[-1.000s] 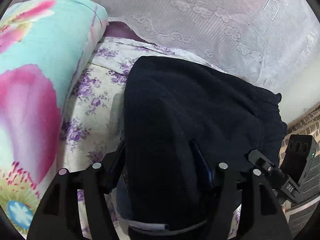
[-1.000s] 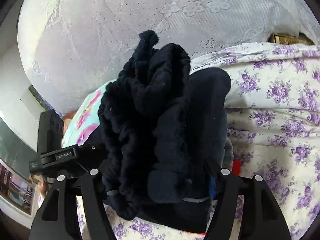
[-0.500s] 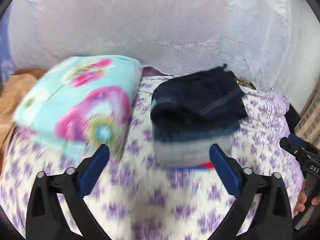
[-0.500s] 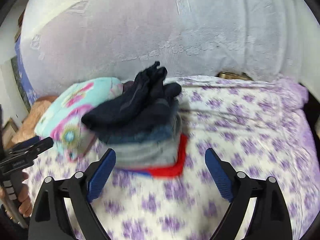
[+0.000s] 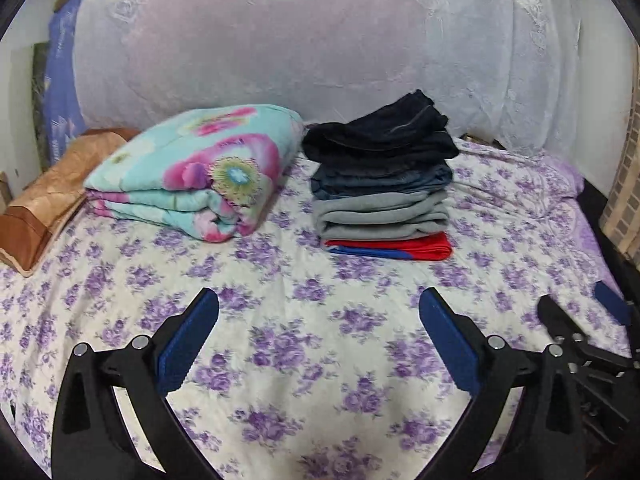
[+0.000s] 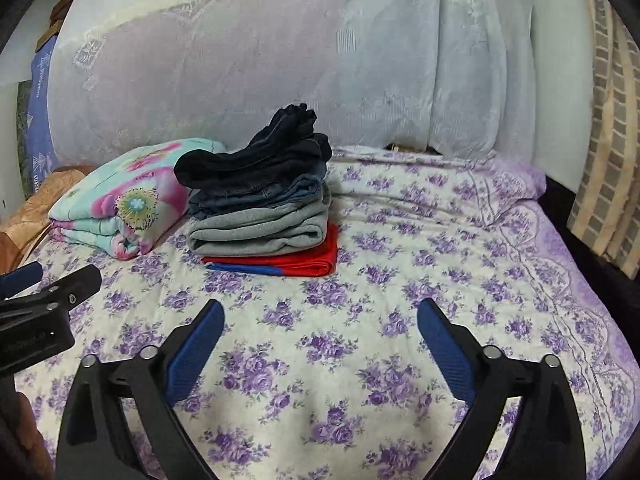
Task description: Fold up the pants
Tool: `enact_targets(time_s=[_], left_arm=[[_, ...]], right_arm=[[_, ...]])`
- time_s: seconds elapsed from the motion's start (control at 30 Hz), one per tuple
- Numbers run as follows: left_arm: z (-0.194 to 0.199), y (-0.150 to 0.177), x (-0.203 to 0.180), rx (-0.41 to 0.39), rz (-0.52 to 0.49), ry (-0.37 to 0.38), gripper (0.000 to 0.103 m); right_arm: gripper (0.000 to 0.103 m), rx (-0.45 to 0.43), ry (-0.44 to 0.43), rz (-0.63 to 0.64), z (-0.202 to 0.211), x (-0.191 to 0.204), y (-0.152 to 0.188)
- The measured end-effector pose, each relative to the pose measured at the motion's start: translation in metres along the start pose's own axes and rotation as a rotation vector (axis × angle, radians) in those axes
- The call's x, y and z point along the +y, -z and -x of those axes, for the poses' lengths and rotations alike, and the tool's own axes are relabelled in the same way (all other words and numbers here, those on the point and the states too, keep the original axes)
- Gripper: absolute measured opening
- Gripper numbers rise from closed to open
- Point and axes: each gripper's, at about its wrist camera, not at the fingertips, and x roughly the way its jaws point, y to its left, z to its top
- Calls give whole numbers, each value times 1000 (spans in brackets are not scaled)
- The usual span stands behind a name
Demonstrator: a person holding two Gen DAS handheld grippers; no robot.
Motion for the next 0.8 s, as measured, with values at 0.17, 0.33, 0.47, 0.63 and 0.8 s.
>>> enact_targets(time_s=[0.17, 0.33, 0.47, 0.63, 0.8], left_arm=[[-9, 4, 13, 6, 22, -55, 98], [-20, 7, 20, 34, 41, -65, 98], [-21, 9, 17, 29, 27, -63, 98], [-20, 9, 16, 28, 22, -55, 98], [-21, 9, 16, 29, 23, -55, 98]], right_arm=[[99, 21, -39, 1, -6, 4, 12], [99, 75, -35, 33, -21, 10, 20], [99, 82, -36, 40, -23, 12, 23], [99, 83, -41, 31, -24, 12, 24], [99, 83, -46, 36, -24, 9, 23]])
